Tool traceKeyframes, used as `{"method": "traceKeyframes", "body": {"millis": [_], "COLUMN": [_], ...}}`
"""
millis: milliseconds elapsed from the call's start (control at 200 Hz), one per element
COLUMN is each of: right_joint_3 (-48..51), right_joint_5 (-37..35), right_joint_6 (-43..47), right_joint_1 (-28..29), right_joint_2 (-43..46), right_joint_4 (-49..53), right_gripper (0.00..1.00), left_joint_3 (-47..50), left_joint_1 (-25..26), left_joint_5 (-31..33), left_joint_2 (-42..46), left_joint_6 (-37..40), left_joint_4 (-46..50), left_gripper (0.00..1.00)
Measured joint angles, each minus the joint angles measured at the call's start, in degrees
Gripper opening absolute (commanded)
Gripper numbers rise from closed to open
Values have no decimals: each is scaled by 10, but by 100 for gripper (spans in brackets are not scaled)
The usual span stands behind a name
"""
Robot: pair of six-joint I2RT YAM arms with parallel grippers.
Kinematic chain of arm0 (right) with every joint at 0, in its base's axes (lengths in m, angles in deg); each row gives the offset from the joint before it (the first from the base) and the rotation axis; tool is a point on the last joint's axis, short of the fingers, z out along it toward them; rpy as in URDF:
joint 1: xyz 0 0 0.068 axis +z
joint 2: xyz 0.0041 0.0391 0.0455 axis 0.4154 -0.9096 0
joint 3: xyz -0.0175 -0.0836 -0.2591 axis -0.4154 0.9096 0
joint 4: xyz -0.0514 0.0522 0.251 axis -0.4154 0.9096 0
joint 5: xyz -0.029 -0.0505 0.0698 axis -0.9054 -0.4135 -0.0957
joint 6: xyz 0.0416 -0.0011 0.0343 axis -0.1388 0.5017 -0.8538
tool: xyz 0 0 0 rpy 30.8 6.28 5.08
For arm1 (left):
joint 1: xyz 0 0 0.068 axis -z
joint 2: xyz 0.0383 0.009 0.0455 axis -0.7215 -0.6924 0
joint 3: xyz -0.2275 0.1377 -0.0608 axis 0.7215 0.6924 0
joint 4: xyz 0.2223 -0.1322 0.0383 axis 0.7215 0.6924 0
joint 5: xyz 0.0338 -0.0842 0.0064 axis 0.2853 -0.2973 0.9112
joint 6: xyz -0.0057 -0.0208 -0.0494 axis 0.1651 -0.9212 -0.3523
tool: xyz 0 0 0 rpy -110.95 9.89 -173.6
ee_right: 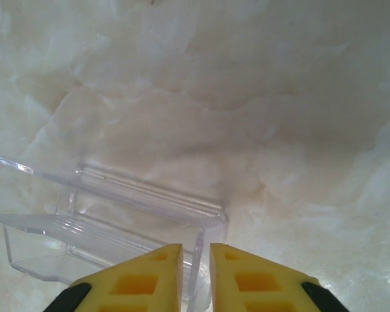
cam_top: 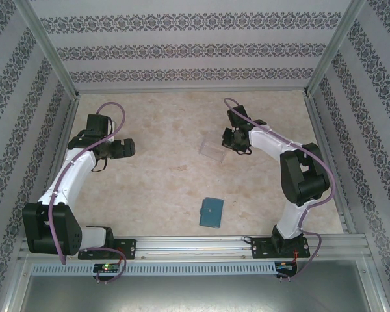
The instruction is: Take the credit cards out of the card holder
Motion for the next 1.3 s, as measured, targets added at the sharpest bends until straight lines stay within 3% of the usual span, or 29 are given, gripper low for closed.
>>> {"method": "traceKeyframes", "body": {"millis": [505, 1299], "right_joint_3": [-11, -71], "right_joint_5": [0, -15], "right_joint_6": [1, 13], "right_joint_1": [0, 53], "right_joint_2": [-13, -34], "right_joint_4": [7, 53], "right_gripper": [18, 6], "left_joint_3": [0, 0], "left_joint_1": [0, 0], "left_joint_5": [0, 4], "left_joint_2": [0, 0], "left_joint_6": [0, 0], "left_joint_4": [0, 0], "left_gripper": [100, 100]}}
